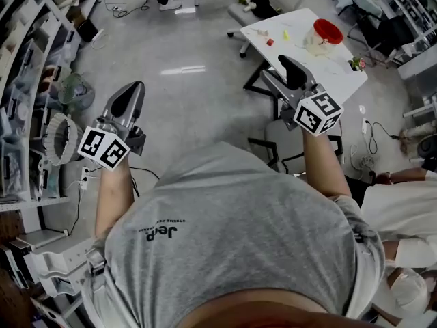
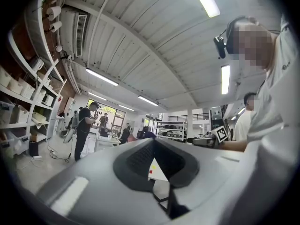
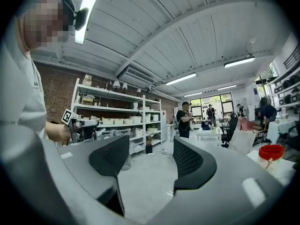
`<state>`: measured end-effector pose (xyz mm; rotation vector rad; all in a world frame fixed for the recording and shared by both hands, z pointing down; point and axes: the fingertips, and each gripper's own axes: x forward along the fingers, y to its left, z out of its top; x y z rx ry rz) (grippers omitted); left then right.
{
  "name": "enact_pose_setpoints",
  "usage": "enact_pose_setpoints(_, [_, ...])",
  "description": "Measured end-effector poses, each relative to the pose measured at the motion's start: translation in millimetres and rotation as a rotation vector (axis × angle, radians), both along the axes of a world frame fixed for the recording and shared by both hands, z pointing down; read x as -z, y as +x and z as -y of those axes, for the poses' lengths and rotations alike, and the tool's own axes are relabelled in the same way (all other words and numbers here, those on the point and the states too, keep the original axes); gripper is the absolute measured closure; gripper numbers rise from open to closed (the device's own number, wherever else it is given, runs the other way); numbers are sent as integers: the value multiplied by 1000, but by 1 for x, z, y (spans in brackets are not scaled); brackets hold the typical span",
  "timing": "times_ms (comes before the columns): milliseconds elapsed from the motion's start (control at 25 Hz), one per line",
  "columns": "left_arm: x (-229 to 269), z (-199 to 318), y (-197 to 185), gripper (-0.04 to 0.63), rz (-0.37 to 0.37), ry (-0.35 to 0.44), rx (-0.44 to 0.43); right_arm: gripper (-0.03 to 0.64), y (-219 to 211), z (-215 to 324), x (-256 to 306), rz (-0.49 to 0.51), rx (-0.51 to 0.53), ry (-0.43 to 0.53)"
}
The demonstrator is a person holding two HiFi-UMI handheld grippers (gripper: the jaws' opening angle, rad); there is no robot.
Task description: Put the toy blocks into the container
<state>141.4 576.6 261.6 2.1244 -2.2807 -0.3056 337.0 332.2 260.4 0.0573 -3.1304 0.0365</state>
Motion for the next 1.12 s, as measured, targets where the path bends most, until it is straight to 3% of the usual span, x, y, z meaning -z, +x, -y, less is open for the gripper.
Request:
enact_pose_setpoints(360, [-8,19,12,538,-15,-29,16,342,-4,22,-13,-18,31,-2])
enact_pose_setpoints(600, [-19,30,-25,538,-33,-22,-2,342,-41,30,-21,-41,19,-3])
enact_pose_setpoints(800, [-27,56,-89,538,-35,-6,-52,342,-99,45,-24,-57,-18,14])
enact_pose_setpoints(1120, [-17,107,-249,538,-18,12,-132,342,-234,80,-11,-30,-112,16])
